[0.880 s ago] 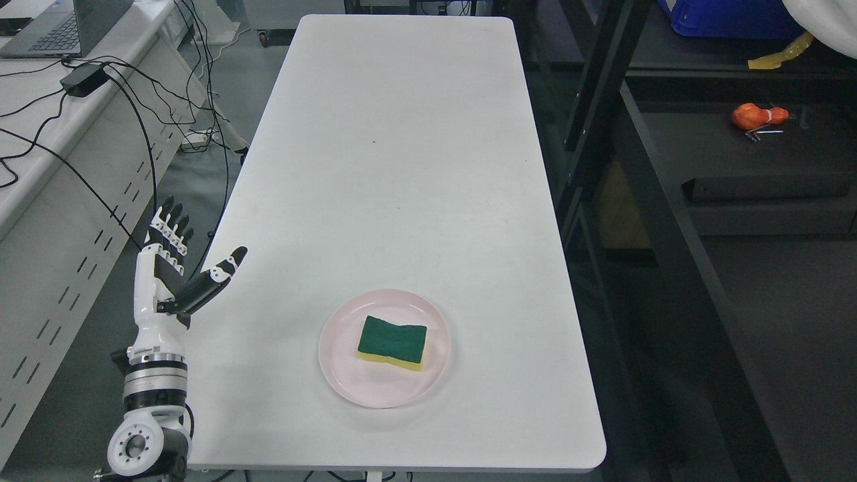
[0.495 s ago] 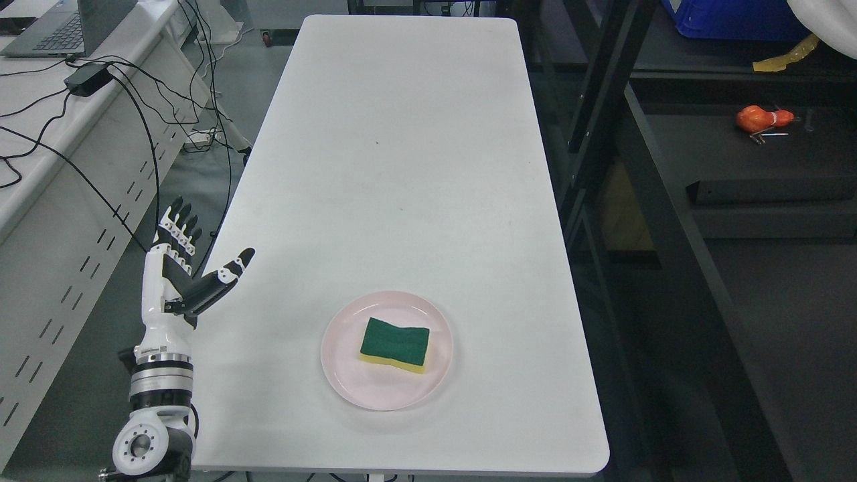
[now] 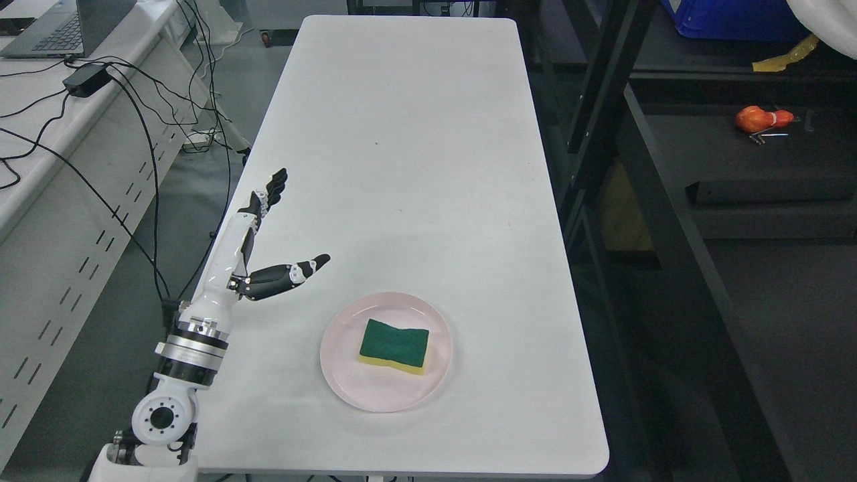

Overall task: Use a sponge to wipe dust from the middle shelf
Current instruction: 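Raise the left hand and reach over the pink plate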

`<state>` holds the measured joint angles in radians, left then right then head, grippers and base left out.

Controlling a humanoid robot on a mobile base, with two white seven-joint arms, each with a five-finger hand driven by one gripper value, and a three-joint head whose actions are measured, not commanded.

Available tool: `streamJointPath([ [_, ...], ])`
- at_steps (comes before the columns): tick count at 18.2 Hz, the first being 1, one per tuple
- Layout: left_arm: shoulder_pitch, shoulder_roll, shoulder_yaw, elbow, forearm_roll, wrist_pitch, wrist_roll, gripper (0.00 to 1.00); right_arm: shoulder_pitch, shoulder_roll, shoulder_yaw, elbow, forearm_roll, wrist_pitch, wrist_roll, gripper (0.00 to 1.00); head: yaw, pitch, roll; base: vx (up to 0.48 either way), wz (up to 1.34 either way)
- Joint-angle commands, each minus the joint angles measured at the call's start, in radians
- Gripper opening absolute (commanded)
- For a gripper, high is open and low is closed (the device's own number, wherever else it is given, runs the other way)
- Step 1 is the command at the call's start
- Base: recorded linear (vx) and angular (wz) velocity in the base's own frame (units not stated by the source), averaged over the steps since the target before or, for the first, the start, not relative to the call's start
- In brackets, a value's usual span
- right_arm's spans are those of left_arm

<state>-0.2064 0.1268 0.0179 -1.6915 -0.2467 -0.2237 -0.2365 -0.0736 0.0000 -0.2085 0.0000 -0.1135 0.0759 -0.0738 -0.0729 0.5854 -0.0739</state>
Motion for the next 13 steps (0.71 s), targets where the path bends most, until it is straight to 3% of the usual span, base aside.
streamJointPath([
  [1,-0.128,0.142,-0.294,0.030,-0.366,-0.064,-0.101,0.94,0.000,-0.017,0.000,-0.017,0.000,0.001,0.000,1.00,0.0000,0.000,0.000,0.000,0.00],
  [5,-0.206,0.142,-0.430,0.021,-0.491,-0.129,-0.245,0.93,0.000,-0.017,0.000,-0.017,0.000,0.001,0.000,1.00,0.0000,0.000,0.000,0.000,0.00],
  [8,-0.266,0.152,-0.457,-0.031,-0.551,-0.132,-0.338,0.92,0.000,-0.017,0.000,-0.017,0.000,0.001,0.000,1.00,0.0000,0.000,0.000,0.000,0.00],
  [13,-0.357,0.333,-0.435,-0.066,-0.548,-0.187,-0.372,0.93,0.000,-0.017,0.000,-0.017,0.000,0.001,0.000,1.00,0.0000,0.000,0.000,0.000,0.00],
])
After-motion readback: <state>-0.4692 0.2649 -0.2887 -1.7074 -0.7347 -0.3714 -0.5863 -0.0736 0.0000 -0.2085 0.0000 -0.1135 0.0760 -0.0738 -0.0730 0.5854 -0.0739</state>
